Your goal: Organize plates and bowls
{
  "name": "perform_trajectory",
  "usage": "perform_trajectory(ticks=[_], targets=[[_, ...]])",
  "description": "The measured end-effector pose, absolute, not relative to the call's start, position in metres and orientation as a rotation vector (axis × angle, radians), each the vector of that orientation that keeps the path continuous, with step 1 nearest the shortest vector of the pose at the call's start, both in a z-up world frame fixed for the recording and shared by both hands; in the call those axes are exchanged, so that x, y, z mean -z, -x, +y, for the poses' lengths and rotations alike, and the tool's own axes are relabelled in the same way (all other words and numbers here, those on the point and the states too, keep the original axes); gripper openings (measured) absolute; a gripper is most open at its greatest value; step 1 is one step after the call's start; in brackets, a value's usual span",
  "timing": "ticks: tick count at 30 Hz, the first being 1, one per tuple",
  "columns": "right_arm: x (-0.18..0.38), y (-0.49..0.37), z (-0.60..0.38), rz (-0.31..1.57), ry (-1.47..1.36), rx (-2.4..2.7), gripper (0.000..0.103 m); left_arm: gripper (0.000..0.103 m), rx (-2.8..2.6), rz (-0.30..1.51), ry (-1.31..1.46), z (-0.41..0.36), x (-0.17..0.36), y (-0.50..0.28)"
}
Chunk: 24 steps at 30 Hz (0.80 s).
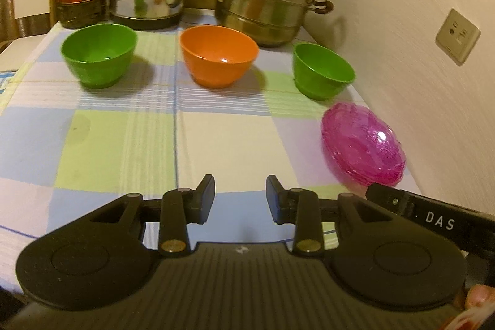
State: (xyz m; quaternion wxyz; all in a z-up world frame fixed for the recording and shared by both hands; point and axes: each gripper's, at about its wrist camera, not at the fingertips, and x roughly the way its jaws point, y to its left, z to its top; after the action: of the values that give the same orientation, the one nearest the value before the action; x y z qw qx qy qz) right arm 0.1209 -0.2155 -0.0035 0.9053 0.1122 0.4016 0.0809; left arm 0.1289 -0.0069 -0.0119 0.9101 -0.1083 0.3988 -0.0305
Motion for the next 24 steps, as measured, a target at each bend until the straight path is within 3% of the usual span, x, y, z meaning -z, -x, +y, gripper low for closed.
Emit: perform_trajectory(ticks=[24], targets=[[-0.001, -0.123, -0.146, 0.842, -0.166, -0.305, 0.045, 0.032, -0.065, 0.801, 0.282, 0.058, 0.004, -0.115]])
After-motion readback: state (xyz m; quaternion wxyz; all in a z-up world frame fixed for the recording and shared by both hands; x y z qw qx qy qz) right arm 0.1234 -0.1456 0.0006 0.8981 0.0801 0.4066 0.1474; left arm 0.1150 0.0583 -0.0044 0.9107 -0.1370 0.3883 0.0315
